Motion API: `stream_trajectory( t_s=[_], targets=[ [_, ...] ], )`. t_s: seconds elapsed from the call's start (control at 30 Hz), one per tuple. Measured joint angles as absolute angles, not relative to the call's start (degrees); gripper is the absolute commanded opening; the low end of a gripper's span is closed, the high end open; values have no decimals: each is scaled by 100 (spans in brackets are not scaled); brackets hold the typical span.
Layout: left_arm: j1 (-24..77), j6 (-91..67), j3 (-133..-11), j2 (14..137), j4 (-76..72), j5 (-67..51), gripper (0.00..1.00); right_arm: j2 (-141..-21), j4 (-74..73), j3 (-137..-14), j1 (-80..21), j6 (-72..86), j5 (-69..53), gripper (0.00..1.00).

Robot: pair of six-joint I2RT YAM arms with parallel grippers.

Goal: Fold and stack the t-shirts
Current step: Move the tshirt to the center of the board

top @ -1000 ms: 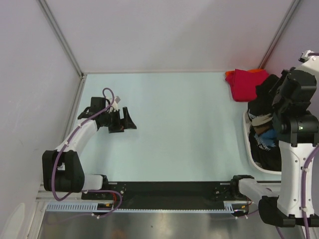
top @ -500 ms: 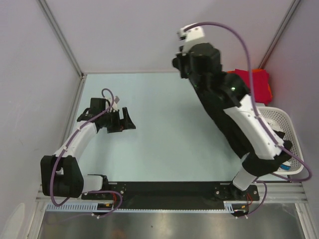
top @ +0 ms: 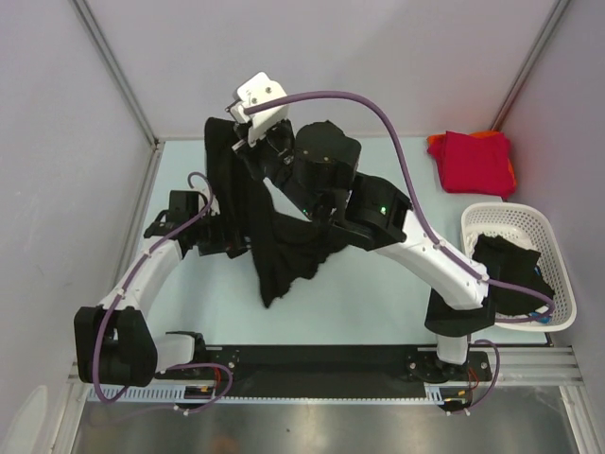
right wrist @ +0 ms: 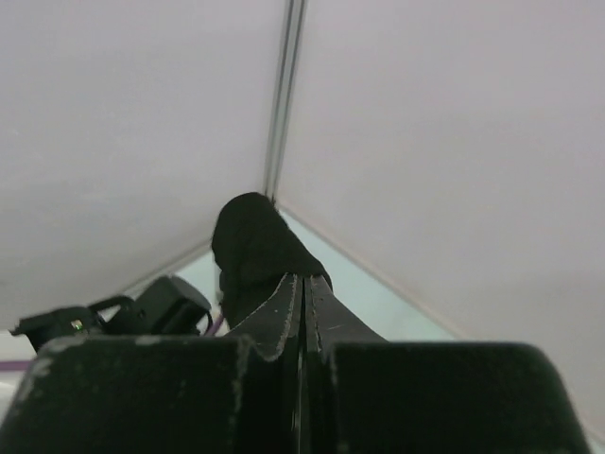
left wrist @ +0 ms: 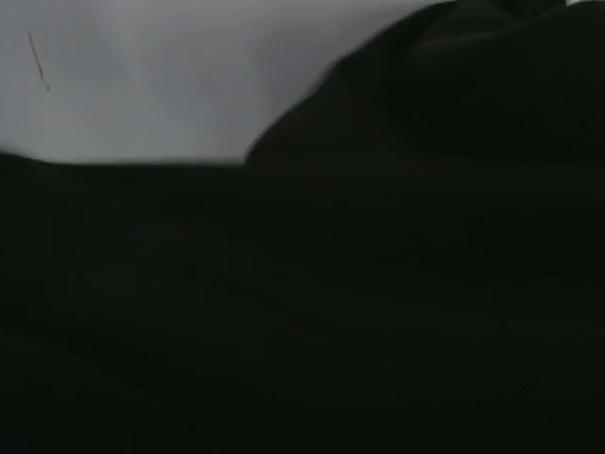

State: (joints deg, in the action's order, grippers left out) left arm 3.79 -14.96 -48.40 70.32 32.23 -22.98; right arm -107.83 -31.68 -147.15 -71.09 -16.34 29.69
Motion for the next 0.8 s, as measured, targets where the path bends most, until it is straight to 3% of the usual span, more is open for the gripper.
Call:
stream_trajectory(
  t_s=[0.4, 0.47, 0.63, 0.8],
  targets=[
    [381, -1498, -4812, 7052, 3186, -2213, 94, -10322, -1914, -13911, -6866, -3096, 3830, 0],
    [386, -1492, -4864, 7050, 3242, -2021, 90, -10245, -1669, -13828, -6764, -3621, 4178, 0],
    [410, -1511, -5940, 7052, 4023, -169, 91, -9859, -893, -13233, -6322, -4676, 4906, 0],
    [408, -1780, -7524, 7164, 4425, 1203, 89, -9478, -746, -12569, -5527, -4569, 5172, 0]
  ],
)
